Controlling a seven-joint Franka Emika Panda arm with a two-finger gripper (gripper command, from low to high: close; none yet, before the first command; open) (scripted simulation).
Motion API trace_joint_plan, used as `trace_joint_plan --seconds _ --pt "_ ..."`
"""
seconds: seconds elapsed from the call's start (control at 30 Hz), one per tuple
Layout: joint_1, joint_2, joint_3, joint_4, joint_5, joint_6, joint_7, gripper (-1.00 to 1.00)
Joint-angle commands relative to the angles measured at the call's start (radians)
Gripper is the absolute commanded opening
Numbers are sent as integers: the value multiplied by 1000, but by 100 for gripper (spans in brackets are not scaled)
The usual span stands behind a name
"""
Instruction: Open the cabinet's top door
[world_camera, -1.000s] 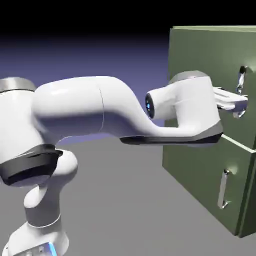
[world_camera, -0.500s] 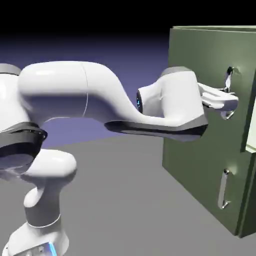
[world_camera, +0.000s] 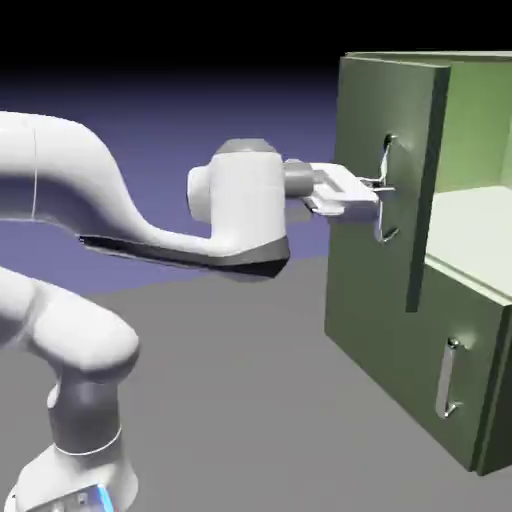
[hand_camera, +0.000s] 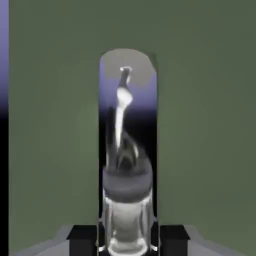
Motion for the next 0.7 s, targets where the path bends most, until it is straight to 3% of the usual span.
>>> trace_joint_plan --seconds 0.0,0.3,0.67 --pt "-31 -21 36 -29 41 -15 -18 -100" --pt "-207 -233 340 -237 430 -166 -189 -100" --pt "-190 -433 701 -350 907 -428 -355 -100"
